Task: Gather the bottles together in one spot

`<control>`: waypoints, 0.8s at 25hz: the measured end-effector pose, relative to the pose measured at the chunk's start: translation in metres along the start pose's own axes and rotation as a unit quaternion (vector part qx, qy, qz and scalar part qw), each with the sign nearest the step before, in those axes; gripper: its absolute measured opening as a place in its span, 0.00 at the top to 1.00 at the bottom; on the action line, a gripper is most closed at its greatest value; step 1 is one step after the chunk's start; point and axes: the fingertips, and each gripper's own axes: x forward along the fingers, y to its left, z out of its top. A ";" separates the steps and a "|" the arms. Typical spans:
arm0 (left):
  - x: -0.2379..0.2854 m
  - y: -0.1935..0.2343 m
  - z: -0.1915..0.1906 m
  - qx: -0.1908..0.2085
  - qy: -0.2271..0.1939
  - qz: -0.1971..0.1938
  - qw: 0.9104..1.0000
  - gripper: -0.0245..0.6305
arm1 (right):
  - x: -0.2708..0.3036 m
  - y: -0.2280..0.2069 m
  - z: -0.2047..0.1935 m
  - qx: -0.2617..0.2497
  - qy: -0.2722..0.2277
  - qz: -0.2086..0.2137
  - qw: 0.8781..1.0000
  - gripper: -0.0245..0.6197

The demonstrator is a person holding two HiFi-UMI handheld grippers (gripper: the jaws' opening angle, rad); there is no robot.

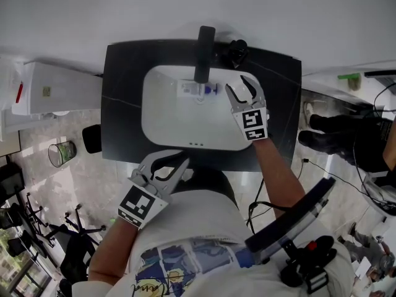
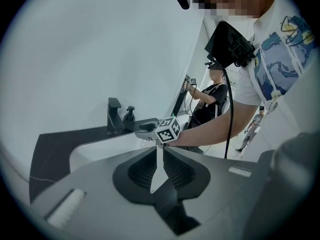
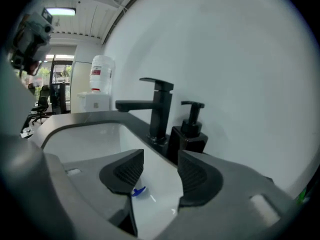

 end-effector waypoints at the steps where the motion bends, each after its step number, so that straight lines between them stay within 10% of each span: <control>1: 0.000 0.000 -0.002 -0.001 0.000 0.001 1.000 0.90 | 0.002 0.010 -0.008 -0.009 0.012 0.012 1.000 0.64; 20: -0.004 0.008 -0.013 -0.024 0.009 0.019 1.000 0.89 | 0.053 0.089 -0.112 -0.116 0.161 0.142 0.970 0.64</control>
